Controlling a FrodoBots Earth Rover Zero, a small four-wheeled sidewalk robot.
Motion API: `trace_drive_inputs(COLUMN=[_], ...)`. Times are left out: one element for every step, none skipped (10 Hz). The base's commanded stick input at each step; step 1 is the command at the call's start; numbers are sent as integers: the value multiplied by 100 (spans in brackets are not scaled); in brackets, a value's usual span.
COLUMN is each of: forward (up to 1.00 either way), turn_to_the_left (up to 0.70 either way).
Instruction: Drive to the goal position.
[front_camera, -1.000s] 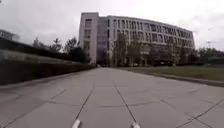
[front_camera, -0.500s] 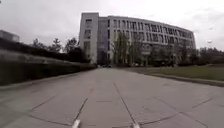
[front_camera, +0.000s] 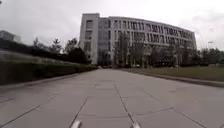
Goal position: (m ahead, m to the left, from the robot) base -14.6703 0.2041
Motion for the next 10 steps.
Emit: trace_drive_inputs(forward=[100,100,100,100,100,100,100,100,100,100], turn_to_the_left=[0,0,0,0,0,0,0,0,0,0])
